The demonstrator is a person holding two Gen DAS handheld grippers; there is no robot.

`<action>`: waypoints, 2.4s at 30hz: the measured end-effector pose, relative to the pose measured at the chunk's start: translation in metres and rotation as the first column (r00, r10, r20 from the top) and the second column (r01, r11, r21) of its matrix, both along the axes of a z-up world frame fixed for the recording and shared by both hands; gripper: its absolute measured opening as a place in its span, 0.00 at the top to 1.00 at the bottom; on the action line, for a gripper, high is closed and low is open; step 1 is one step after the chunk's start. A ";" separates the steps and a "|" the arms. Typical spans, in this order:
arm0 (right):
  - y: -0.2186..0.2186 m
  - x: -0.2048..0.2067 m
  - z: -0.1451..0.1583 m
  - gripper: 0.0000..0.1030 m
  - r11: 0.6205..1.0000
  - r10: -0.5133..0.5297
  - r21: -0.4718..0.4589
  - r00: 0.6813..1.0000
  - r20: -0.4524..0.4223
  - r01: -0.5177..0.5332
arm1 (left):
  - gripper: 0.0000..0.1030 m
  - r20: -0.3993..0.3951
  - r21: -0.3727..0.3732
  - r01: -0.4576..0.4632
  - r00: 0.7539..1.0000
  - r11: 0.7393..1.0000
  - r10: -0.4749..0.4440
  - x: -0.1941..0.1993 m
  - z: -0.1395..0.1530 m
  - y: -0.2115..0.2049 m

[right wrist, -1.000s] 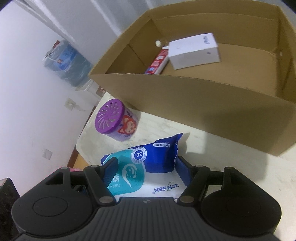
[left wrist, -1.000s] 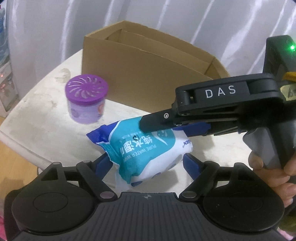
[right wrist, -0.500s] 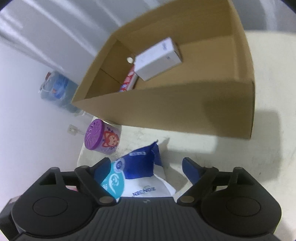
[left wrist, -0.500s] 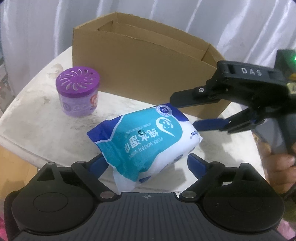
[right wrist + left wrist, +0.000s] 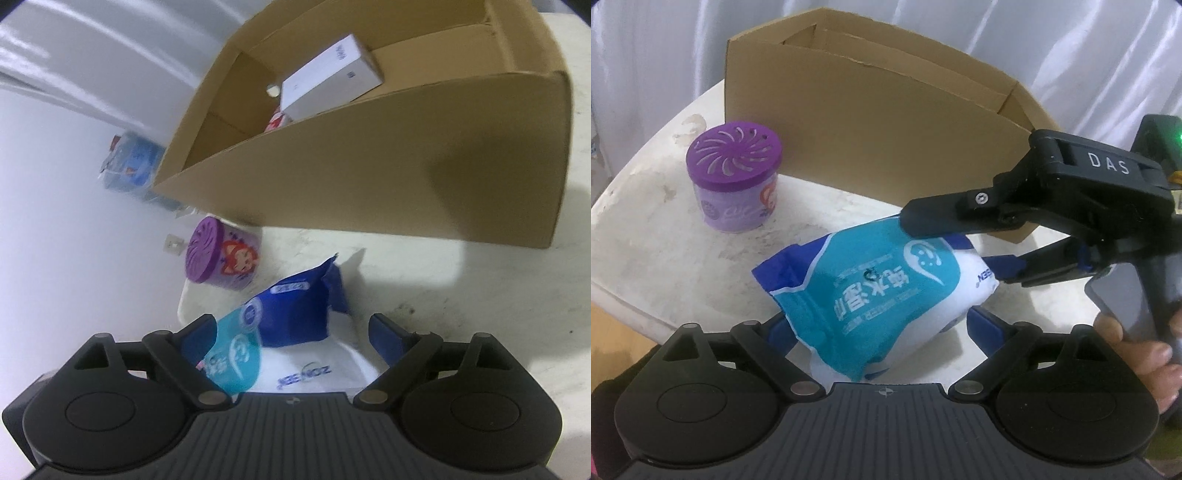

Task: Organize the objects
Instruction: 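Close the right gripper on the wet-wipes pack edge, then hold the wet-wipes pack in the right gripper beside the cardboard box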

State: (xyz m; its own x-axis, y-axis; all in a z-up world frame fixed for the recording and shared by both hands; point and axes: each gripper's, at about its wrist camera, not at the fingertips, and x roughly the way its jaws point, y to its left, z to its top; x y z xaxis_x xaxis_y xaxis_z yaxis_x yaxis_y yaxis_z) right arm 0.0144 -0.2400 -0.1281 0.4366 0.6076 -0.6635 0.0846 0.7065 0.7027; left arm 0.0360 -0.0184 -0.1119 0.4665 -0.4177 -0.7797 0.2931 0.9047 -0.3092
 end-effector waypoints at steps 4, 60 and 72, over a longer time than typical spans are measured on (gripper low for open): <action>0.002 -0.003 0.004 0.17 1.000 0.016 -0.001 1.000 0.008 -0.016 | 0.09 0.011 0.015 0.001 1.000 1.000 -0.001 -0.001 0.004 -0.006; -0.016 -0.022 0.011 0.26 0.991 0.001 -0.136 0.999 0.043 0.005 | 0.10 0.044 0.161 0.072 0.996 0.984 -0.080 -0.010 -0.003 -0.045; -0.011 -0.024 0.011 0.26 0.989 0.017 -0.149 0.998 0.058 -0.008 | 0.10 0.038 0.158 0.064 0.997 0.985 -0.071 -0.010 -0.005 -0.048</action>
State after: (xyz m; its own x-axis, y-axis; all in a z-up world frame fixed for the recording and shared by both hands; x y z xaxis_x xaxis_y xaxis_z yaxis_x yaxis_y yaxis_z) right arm -0.0100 -0.2510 -0.1172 0.4709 0.5098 -0.7200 0.0368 0.8041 0.5934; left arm 0.0260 -0.0664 -0.1167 0.4765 -0.3240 -0.8173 0.3650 0.9186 -0.1513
